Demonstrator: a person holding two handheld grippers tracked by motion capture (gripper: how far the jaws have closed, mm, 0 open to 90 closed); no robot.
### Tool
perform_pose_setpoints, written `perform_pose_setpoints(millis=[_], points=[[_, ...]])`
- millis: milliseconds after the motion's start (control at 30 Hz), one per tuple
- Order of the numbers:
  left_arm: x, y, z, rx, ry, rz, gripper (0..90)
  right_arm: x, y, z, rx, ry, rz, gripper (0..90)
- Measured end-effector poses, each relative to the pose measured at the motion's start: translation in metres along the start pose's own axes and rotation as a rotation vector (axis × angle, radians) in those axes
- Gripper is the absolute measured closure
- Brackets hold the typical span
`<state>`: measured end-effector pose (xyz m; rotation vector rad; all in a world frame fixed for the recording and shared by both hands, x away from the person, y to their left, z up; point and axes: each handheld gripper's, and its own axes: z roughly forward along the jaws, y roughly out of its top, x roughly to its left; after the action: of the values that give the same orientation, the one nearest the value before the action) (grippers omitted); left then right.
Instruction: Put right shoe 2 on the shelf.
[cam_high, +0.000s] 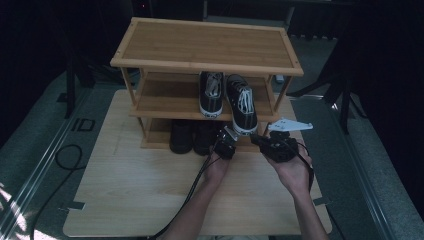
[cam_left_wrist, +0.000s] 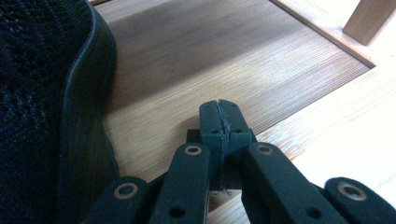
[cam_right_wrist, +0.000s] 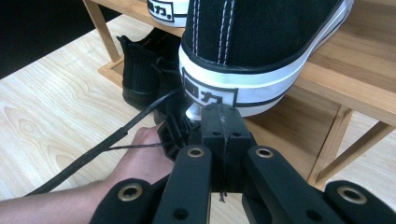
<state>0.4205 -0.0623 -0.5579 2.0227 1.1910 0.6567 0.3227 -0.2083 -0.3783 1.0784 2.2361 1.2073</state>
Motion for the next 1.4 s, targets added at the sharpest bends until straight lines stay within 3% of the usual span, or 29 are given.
perform_pose_setpoints(millis=[1400], points=[[0.000, 0.000, 0.000, -0.003, -0.001, -0.001, 90.0, -0.001, 0.014, 0.019, -0.027, -0.001, 0.001, 90.0]])
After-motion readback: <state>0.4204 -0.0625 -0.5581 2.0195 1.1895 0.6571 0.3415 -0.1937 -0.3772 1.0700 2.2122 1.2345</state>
